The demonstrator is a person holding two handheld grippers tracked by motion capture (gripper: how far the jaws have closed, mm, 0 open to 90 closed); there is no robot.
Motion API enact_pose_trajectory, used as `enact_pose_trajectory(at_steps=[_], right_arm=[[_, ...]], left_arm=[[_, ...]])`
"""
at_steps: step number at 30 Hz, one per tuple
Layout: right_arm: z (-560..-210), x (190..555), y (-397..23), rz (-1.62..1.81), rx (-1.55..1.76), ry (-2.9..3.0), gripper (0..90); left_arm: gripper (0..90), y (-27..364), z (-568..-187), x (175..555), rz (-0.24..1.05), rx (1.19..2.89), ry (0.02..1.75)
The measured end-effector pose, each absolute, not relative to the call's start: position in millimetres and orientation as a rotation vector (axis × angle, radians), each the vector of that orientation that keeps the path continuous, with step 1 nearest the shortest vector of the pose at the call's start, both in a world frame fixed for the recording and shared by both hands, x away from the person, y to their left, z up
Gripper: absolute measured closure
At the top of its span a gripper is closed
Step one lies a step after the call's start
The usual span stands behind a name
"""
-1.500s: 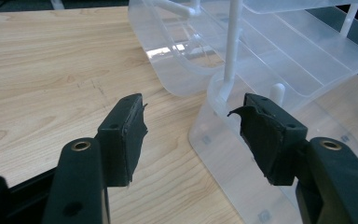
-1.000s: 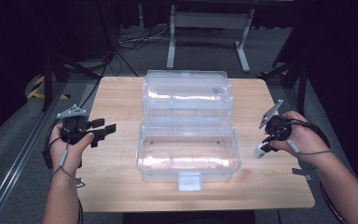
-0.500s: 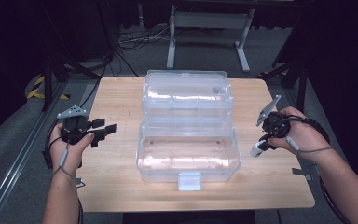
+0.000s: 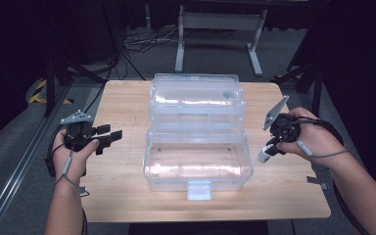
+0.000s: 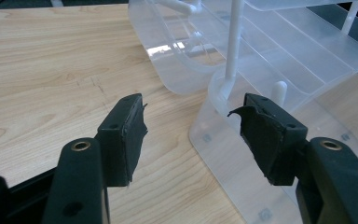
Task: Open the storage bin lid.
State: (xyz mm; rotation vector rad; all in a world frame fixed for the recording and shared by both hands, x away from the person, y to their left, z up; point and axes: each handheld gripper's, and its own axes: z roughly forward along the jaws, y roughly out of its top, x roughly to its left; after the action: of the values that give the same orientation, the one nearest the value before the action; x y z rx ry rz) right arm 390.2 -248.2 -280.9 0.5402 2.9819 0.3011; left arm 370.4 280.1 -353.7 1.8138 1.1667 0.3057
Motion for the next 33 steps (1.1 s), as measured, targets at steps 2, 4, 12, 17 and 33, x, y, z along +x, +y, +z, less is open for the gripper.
enact_pose_trajectory(at_steps=[2,4,12,17,33], right_arm=[[-279,389,-245,0.308,0.525,2.982,71.7],[-278,388,-240,0.315,0.508,2.987,71.7],[-274,385,-225,0.334,0.444,2.999,71.6],[-273,385,-213,0.337,0.403,3.010,71.7],[-289,385,-187,0.318,0.281,3.049,71.6]], left_arm=[[40.7,280,-353,370,0.307,1.813,1.166],[40.7,280,-353,370,0.306,1.813,1.166],[40.7,280,-354,371,0.302,1.814,1.171],[40.6,281,-355,371,0.298,1.814,1.170],[39.5,282,-355,371,0.297,1.812,1.176]])
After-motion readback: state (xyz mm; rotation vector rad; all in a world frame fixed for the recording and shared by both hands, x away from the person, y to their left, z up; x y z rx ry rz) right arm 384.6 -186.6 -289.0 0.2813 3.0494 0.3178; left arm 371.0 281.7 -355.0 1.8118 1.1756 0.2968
